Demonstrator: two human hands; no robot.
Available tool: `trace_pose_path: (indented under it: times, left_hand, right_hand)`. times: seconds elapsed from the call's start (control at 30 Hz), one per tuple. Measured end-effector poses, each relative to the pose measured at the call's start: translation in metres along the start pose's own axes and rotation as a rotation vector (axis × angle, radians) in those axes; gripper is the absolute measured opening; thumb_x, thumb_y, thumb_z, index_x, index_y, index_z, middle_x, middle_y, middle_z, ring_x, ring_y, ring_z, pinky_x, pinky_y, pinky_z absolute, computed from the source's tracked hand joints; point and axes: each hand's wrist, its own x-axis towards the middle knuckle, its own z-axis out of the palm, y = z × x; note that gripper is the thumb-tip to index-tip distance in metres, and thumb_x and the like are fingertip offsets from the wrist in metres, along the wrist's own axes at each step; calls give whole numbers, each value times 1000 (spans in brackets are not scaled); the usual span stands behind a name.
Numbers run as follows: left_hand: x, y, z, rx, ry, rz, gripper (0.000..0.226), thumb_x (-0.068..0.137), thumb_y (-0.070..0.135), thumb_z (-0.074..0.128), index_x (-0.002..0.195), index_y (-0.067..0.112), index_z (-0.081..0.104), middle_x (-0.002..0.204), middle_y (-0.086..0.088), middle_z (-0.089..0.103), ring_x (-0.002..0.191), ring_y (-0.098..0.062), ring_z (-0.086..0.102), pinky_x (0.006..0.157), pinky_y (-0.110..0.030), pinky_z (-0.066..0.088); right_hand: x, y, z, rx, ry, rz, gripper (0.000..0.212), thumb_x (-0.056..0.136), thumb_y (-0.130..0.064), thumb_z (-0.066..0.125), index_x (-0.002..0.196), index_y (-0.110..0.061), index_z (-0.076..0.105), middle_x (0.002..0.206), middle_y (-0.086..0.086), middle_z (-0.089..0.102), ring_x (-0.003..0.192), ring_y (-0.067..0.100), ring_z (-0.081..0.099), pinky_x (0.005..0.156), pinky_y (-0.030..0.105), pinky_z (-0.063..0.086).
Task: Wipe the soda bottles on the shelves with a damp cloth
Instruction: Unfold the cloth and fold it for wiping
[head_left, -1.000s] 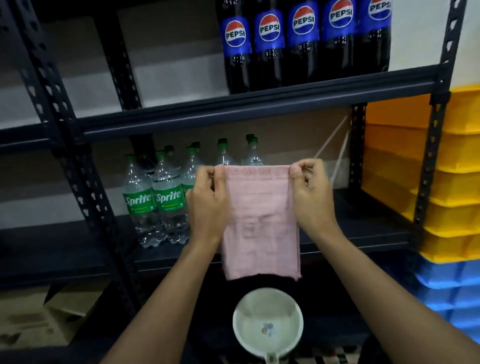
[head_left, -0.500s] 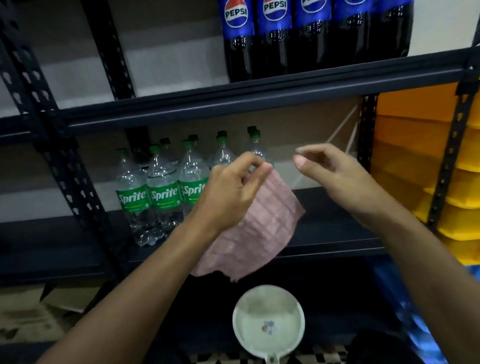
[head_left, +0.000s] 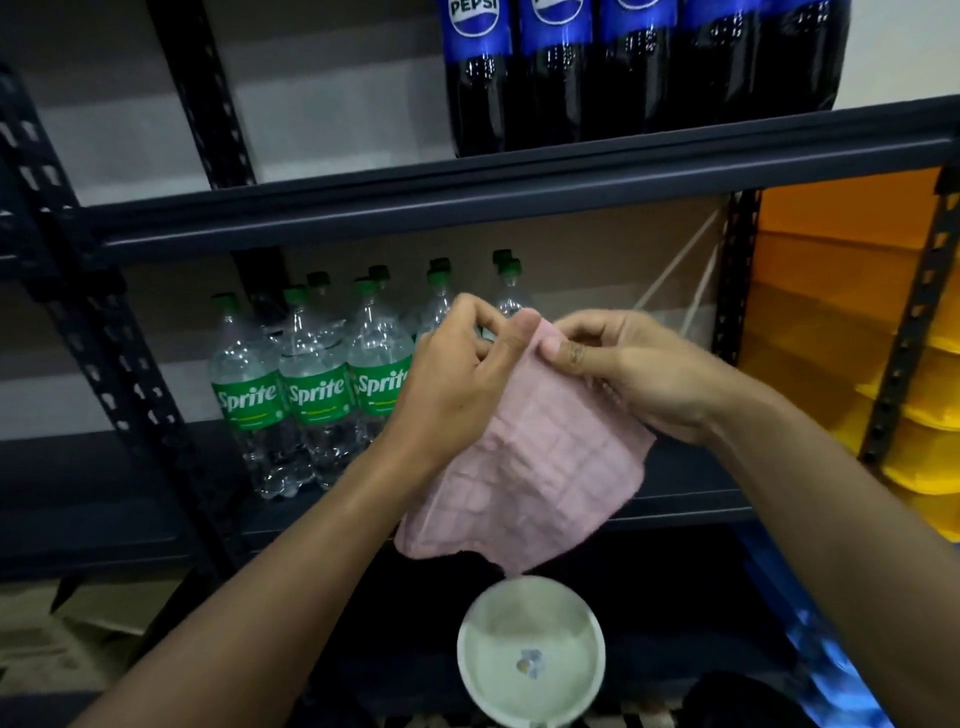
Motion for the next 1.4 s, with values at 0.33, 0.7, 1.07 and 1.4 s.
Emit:
trace_pose_path:
  times: [0.33, 0.7, 1.07, 1.4]
  left_hand:
    - [-2, -23, -20, 68, -167, -153, 42, 74, 54, 79, 76, 13, 72, 69, -11, 70, 59, -13, 56, 52, -31, 44]
    - [9, -50, 0, 0, -547, -399, 19, 101, 20, 69, 96, 2, 67, 86, -15, 75, 74, -13, 69, 63, -19, 56]
    - [41, -45, 57, -315, -481, -392, 40, 85, 24, 74, 120, 5, 70, 113, -10, 80, 110, -28, 75, 94, -35, 62]
    - [110, -16, 139, -469, -599, -716, 32, 101, 12, 60, 74, 19, 76, 79, -6, 73, 73, -18, 68, 69, -30, 54]
  right_hand:
    - [16, 0, -16, -480, 235, -227, 14, 99, -37, 66, 100, -26, 75, 100, 5, 73, 94, 23, 69, 87, 46, 56]
    - [21, -9, -66, -566, 240, -177, 18, 99, -38, 65, 108, -27, 77, 99, -12, 74, 95, 3, 68, 80, 18, 53]
    - [28, 11, -104, -465, 100, -56, 17, 96, -33, 69, 106, -23, 78, 98, -7, 77, 90, 7, 72, 77, 18, 57]
    - [5, 65, -187, 304, 316, 383, 33, 85, -42, 70, 107, -20, 78, 111, 5, 76, 107, 22, 71, 85, 37, 58]
